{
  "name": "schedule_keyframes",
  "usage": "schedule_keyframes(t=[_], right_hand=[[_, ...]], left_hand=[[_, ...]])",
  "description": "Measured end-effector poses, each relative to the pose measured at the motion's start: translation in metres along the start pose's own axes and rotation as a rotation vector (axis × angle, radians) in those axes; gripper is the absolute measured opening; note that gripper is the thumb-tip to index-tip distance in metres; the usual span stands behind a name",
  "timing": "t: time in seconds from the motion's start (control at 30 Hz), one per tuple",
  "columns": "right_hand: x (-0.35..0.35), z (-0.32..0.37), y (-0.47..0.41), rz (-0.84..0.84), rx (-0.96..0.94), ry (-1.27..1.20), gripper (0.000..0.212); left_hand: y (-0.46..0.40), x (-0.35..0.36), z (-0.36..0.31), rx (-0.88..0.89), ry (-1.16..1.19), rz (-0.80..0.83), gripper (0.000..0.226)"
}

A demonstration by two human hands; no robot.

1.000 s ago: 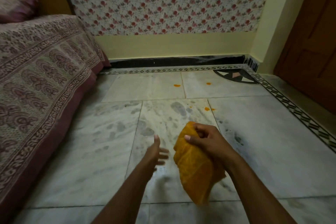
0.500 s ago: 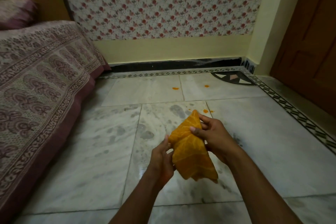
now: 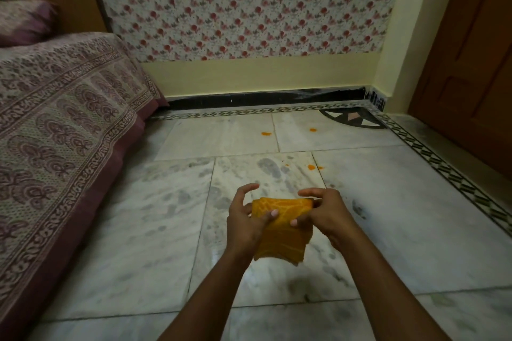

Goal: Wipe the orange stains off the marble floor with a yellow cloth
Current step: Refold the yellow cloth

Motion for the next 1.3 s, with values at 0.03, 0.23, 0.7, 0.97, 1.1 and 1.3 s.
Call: schedule_keyframes(t=[0.03, 0.23, 0.7, 0.97, 1.1, 1.3], right_hand=[[0.002, -0.001, 0.001, -0.016, -0.024, 0.075, 0.076], [0.019, -0.008, -0.007, -0.093, -0.033, 0.316, 0.024], [-0.007, -0.029, -0.044, -0.339, -0.045, 0.462, 0.015], [0.025, -0.068, -0.098, -0.151, -0.261, 0.815, 0.036], [0.068, -0.123, -0.129, 0.097, -0.117, 0.908, 0.104], [0.12, -0.126, -0.201, -0.234, 0.01, 0.97, 0.076]], left_hand=[[0.001, 0.001, 0.0, 0.04, -0.061, 0.008, 0.06], [-0.003, 0.004, 0.009, 0.233, -0.401, -0.043, 0.048], [-0.074, 0.046, 0.044, 0.16, -0.504, 0.249, 0.02], [-0.158, 0.043, 0.113, 0.101, -0.461, 0.37, 0.038], [-0.192, -0.02, 0.16, 0.144, -0.779, 0.334, 0.049], [-0.221, -0.096, 0.194, 0.24, -1.226, 0.156, 0.062]])
Point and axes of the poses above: each hand's wrist, its own y-axis away from the middle knuckle, its own x-axis out of the palm, z = x × y, the point moved 1 cm from there along -y, towards the middle knuckle, and after that the axes turned 13 degrees about y, right-handed, at the moved point
